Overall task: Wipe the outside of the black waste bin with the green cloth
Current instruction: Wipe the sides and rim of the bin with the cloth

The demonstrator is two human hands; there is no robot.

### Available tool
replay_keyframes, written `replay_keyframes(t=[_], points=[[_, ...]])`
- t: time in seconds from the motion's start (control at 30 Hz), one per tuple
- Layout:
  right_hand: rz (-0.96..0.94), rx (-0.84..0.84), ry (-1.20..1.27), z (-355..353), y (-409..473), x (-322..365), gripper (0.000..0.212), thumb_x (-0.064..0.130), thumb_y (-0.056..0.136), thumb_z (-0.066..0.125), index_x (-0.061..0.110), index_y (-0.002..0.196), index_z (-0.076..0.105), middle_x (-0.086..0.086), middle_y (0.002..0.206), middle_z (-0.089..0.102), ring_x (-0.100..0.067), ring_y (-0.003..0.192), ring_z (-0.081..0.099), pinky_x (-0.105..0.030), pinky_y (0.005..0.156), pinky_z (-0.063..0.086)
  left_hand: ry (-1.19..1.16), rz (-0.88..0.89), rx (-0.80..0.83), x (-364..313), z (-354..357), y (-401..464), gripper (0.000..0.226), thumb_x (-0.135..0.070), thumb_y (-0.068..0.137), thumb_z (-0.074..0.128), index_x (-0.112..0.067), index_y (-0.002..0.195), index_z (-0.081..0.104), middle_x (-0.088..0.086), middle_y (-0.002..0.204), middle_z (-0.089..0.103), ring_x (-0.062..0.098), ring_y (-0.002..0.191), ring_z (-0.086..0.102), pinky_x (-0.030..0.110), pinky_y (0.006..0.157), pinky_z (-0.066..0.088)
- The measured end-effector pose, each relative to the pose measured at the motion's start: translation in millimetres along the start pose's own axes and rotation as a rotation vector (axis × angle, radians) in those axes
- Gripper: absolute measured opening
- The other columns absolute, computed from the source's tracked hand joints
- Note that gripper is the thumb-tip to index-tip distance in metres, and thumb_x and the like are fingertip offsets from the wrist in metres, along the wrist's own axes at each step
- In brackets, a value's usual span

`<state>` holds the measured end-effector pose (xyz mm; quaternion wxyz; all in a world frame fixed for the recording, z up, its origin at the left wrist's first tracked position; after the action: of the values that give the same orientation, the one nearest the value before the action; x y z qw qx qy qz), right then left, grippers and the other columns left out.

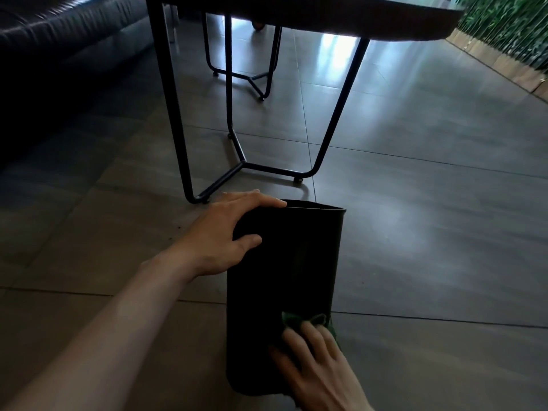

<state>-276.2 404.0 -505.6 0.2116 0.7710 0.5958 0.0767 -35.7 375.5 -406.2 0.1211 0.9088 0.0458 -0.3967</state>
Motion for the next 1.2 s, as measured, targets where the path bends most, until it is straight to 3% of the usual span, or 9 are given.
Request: replay_keyframes(t=[0.13,0.27,0.4,0.53,0.7,0.8,0.93,1.07,1.2], points=[[0.204,-0.08,0.047,-16,44,-33,0.044,0.025,0.082,0.061,0.02,0.126,0.053,-0.012,0.126,0.042,-0.038,0.113,0.045,-0.051,0.087,0.056,0.014,-0.006,-0.007,-1,0,3,0.07,-0.013,0.084,0.072,-0.055,0.134,0.049,-0.019,0.139,0.055,0.005,0.142,0.038,0.044,0.117,0.037],[0.448,-0.202,0.107,-43,115,-77,0.05,0.032,0.082,0.071,0.015,0.126,0.054,-0.016,0.127,0.046,-0.037,0.117,0.045,-0.047,0.093,0.047,0.022,0.009,-0.008,-1,-1,2,0.068,-0.013,0.083,0.073,-0.052,0.134,0.051,-0.02,0.133,0.057,0.005,0.135,0.043,0.033,0.112,0.04],[0.26,-0.107,-0.007,-21,74,-39,0.04,0.023,0.086,0.056,0.017,0.126,0.058,-0.015,0.127,0.044,-0.041,0.115,0.046,-0.051,0.09,0.053,0.034,0.009,-0.011,1,0,1,0.069,-0.014,0.083,0.073,-0.053,0.135,0.049,-0.021,0.137,0.055,0.003,0.139,0.038,0.028,0.112,0.034],[-0.009,0.046,-0.061,7,-3,8,0.031,0.029,0.088,0.054,0.03,0.112,0.074,-0.008,0.123,0.049,-0.033,0.109,0.048,-0.044,0.079,0.062,0.01,0.008,0.009,-1,2,2,0.07,-0.015,0.084,0.072,-0.059,0.133,0.048,-0.024,0.137,0.053,0.001,0.141,0.035,0.029,0.111,0.033],[0.265,-0.123,0.015,-24,68,-39,0.042,0.025,0.084,0.059,0.019,0.125,0.053,-0.013,0.126,0.043,-0.038,0.114,0.045,-0.05,0.089,0.054,0.026,0.003,0.01,-3,2,3,0.07,-0.015,0.084,0.072,-0.058,0.134,0.048,-0.023,0.137,0.055,0.003,0.14,0.038,0.036,0.114,0.037],[0.44,-0.205,0.075,-44,115,-74,0.047,0.029,0.083,0.07,0.017,0.124,0.052,-0.012,0.127,0.041,-0.037,0.118,0.045,-0.045,0.094,0.045,0.036,0.018,0.0,-3,2,2,0.07,-0.013,0.083,0.073,-0.054,0.135,0.049,-0.022,0.136,0.056,0.005,0.137,0.041,0.037,0.113,0.039],[0.294,-0.113,-0.027,-23,82,-41,0.035,0.024,0.087,0.059,0.014,0.121,0.061,-0.015,0.125,0.042,-0.04,0.112,0.045,-0.051,0.087,0.052,0.031,0.014,-0.005,-2,0,2,0.07,-0.013,0.082,0.073,-0.052,0.135,0.05,-0.022,0.135,0.057,0.006,0.137,0.042,0.041,0.114,0.039],[0.083,0.023,-0.075,4,9,6,0.03,0.023,0.091,0.051,0.021,0.107,0.076,-0.012,0.119,0.047,-0.034,0.102,0.048,-0.043,0.076,0.061,0.006,0.018,0.01,-3,2,4,0.07,-0.014,0.082,0.074,-0.058,0.132,0.05,-0.026,0.134,0.055,0.001,0.135,0.041,0.036,0.112,0.04],[0.159,-0.028,-0.004,-14,38,-17,0.031,0.025,0.087,0.052,0.017,0.115,0.062,-0.013,0.12,0.045,-0.036,0.105,0.047,-0.046,0.081,0.059,0.011,0.02,0.008,-4,2,4,0.071,-0.014,0.082,0.073,-0.059,0.132,0.049,-0.025,0.134,0.056,0.002,0.134,0.042,0.037,0.111,0.042]])
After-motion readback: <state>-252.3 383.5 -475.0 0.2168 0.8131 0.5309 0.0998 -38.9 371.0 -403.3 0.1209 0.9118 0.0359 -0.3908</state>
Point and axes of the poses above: each hand's wrist, its own y-axis towards the middle knuckle, its own z-axis out of the palm, x = y × z, the point moved 5 cm from there along y, towards the middle knuckle
